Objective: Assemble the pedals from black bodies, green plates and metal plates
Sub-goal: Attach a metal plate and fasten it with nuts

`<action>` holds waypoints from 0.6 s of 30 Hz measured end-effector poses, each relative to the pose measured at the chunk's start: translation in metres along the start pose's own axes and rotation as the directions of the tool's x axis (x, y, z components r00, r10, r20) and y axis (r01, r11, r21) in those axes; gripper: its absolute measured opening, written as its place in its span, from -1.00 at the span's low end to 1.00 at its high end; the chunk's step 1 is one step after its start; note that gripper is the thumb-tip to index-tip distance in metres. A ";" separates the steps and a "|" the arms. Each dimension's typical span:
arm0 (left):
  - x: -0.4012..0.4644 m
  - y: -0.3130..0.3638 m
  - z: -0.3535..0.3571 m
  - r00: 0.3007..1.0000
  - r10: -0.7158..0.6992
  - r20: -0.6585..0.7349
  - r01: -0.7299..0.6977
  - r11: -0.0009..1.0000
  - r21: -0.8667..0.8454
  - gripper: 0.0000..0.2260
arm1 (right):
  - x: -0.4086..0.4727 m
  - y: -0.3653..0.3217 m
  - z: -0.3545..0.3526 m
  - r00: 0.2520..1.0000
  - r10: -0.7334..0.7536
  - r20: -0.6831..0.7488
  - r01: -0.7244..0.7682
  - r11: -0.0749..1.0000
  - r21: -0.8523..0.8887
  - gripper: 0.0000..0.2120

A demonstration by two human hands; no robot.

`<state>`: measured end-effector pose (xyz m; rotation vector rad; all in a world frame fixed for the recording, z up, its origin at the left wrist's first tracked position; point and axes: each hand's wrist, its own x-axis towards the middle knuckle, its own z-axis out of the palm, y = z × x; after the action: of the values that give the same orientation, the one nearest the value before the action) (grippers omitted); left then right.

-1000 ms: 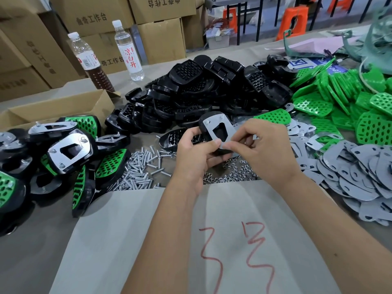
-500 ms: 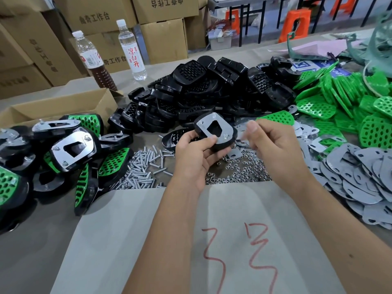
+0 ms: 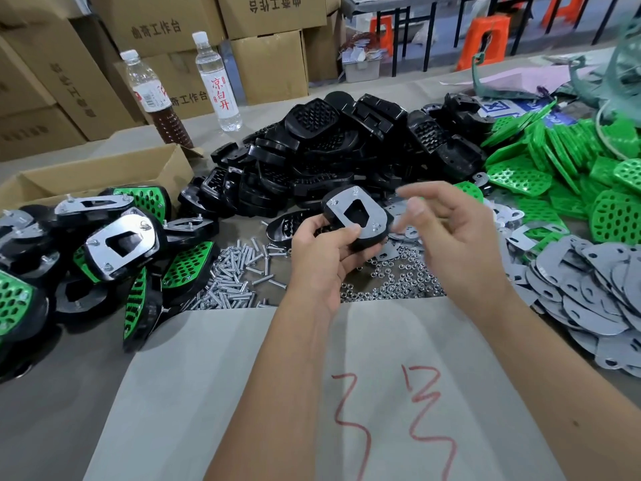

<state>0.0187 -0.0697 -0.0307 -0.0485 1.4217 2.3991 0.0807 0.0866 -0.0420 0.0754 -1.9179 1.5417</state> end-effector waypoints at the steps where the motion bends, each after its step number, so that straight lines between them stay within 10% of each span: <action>1: 0.000 -0.001 0.000 1.000 0.007 0.006 -0.007 1.000 0.011 -0.70 | -0.001 0.001 0.003 0.998 0.016 0.062 -0.014 1.000 -0.023 -0.75; 9: -0.003 -0.006 0.004 0.998 0.059 0.029 -0.062 0.991 0.118 -0.68 | 0.001 0.008 0.002 0.997 -0.034 0.064 0.042 0.991 -0.131 -0.50; 18: -0.003 -0.003 0.001 0.997 0.039 0.065 -0.047 0.990 0.132 -0.71 | 0.003 0.008 0.002 0.999 -0.044 0.027 0.048 0.989 -0.140 -0.76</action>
<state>0.0223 -0.0682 -0.0317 0.0908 1.5652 2.3116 0.0740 0.0881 -0.0470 0.0763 -2.0240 1.3768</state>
